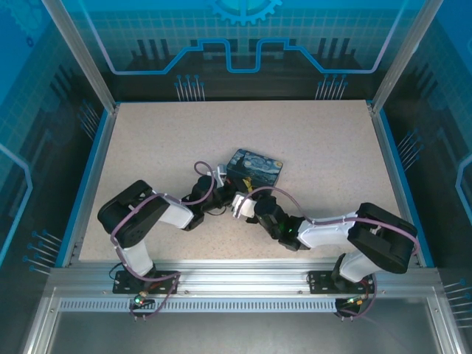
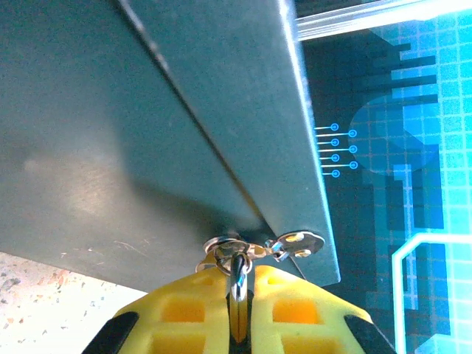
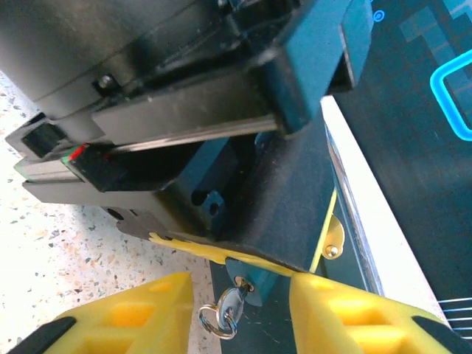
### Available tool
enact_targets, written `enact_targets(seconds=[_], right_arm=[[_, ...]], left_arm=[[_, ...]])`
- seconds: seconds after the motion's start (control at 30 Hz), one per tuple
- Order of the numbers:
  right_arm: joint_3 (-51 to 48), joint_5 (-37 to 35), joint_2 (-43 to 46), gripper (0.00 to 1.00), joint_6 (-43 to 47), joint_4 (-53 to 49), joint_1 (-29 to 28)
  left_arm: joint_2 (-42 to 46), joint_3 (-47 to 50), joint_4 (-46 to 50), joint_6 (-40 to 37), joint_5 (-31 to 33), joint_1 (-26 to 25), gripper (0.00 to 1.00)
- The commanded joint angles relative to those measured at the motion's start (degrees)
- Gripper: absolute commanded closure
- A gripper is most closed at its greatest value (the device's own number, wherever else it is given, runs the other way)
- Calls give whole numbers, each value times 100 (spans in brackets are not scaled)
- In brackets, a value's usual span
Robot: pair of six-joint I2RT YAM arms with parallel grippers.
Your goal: Unlock the padlock with the key
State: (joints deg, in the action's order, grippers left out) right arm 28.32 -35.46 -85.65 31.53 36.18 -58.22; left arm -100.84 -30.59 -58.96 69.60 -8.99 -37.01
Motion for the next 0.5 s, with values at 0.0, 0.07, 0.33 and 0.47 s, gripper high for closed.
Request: enact_targets(seconds=[0.0, 0.07, 0.33, 0.47], right_arm=[[138, -148, -75, 64, -58, 258, -32], [164, -160, -83, 65, -76, 227, -8], [228, -294, -93, 67, 141, -117, -5], [174, -215, -31, 67, 166, -156, -6]], left_arm=[[225, 53, -219, 56, 47, 13, 99], [231, 56, -215, 62, 47, 11, 99], [260, 57, -211, 64, 56, 19, 99], [240, 44, -208, 65, 32, 23, 99]])
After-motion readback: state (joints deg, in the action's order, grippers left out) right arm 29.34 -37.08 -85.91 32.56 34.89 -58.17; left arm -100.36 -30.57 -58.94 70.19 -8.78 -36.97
